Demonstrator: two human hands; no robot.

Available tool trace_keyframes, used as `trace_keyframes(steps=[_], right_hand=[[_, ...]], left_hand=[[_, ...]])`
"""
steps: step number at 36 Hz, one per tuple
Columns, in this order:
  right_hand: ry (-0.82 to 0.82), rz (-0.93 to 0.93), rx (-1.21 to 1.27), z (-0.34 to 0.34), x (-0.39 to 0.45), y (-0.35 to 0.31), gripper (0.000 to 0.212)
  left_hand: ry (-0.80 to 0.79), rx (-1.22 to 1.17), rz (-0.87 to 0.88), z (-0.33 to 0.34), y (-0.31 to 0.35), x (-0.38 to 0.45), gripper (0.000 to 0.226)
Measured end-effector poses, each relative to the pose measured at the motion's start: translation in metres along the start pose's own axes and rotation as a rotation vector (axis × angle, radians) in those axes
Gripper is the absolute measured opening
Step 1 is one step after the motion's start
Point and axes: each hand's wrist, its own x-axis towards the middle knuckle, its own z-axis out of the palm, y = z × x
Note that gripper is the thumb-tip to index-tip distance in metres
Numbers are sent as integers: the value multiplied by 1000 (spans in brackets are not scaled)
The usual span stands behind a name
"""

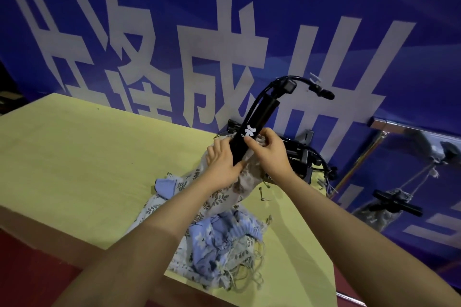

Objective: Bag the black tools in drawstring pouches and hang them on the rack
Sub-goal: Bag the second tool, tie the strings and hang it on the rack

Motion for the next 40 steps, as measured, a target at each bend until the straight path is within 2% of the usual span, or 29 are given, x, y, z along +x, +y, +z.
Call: trace_keyframes(steps=[3, 7, 11, 15, 17, 21, 26, 30, 32, 35, 37, 40], right_hand=[[-77, -9, -52, 0, -1, 3, 15], [-194, 14, -151, -2, -5, 6, 34], [-267, 2, -204, -1, -9, 5, 24], [-340, 28, -268, 4, -8, 16, 18], [-365, 43, -291, 6, -7, 21, 24], [-392, 30, -301, 10, -7, 25, 24], [-399, 11, -325, 13, -7, 27, 26], [-408, 28, -365, 17, -10, 34, 30], [-419, 43, -370, 16, -13, 36, 41], [-475, 51, -380, 13, -14, 39, 71], [-491, 40, -419, 13, -13, 40, 79], [-483, 0, -436, 11, -13, 40, 60]], left_hand=[[-11, -109, 17, -6, 4, 1, 74], [22, -347, 19, -18, 9, 8, 71], [52, -524, 91, -23, 9, 9, 74], [104, -483, 203, -22, 8, 5, 77], [164, -445, 237, -20, 10, 5, 79], [173, -299, 322, -18, 8, 7, 70], [197, -142, 347, -17, 2, 9, 64], [184, -218, 334, -14, -2, 10, 61], [180, -264, 307, -13, -6, 11, 60], [186, -251, 280, -13, -8, 12, 61], [184, -224, 272, -15, -6, 12, 62], [176, -210, 288, -18, -5, 12, 67]])
